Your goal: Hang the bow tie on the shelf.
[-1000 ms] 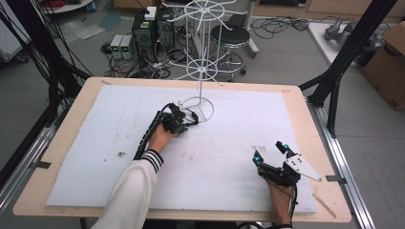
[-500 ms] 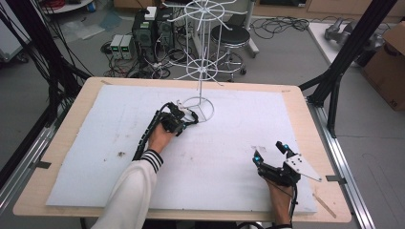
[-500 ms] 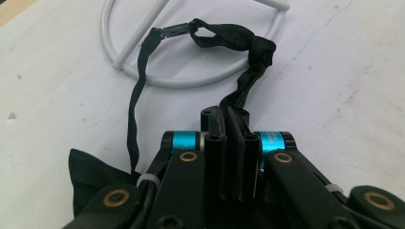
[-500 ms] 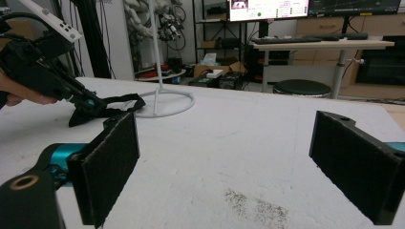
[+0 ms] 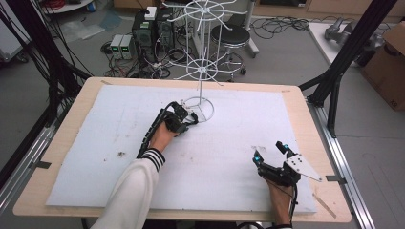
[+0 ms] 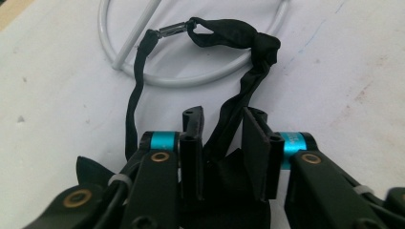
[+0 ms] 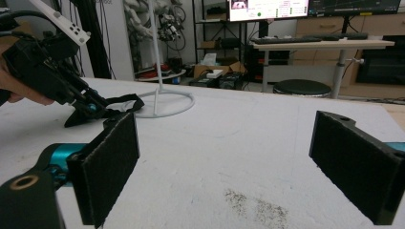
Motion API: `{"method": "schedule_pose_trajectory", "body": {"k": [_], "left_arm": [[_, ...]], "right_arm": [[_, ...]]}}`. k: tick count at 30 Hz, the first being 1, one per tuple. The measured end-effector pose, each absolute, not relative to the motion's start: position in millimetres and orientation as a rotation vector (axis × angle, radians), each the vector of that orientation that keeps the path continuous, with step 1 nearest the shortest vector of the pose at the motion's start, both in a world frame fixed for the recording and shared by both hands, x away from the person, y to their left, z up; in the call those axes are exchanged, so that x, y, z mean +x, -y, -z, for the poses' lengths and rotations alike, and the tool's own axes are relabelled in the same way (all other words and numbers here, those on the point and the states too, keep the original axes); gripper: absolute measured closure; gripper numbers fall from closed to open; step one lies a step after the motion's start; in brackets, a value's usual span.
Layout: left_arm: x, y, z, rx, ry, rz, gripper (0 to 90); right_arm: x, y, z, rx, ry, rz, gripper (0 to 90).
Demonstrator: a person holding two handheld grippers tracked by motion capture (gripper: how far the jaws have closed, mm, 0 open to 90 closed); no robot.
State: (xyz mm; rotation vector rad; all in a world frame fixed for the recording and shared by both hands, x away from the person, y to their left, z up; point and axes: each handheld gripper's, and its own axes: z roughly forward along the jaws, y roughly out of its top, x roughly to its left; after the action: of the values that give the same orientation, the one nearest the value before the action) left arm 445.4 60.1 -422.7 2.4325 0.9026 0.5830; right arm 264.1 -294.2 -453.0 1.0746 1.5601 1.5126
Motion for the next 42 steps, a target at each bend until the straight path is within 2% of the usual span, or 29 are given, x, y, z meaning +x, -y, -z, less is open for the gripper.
{"method": "schedule_pose_trajectory", "body": {"k": [2,6,9,14,26,42], "left_arm": [[445.7,-59.3,422.9,2.433,-0.908,-0.584,70.9],[446.0,-59.6,422.7,2.441,-0.906,-0.576,83.5],[446.2,-59.9,422.7,2.43,-0.916,-0.571,86.7],[444.9,-59.3,421.5,2.437,-0.905,-0.567,87.4],[434.8,-69.0,414.0,2.321,-0.89,-0.553,87.6],[410.9,-79.7,385.1,2.192,-0.805,-0.56,87.6]], "right_arm": [[264.4,294.4,453.0,1.071,-1.559,-1.513,8.8],[264.1,294.3,453.0,1.076,-1.56,-1.514,8.9],[264.3,294.5,453.0,1.073,-1.559,-1.513,8.8],[264.4,294.4,453.0,1.071,-1.559,-1.512,8.8],[264.4,294.4,453.0,1.07,-1.559,-1.512,8.8],[263.5,293.9,453.0,1.065,-1.56,-1.51,8.8]]}}
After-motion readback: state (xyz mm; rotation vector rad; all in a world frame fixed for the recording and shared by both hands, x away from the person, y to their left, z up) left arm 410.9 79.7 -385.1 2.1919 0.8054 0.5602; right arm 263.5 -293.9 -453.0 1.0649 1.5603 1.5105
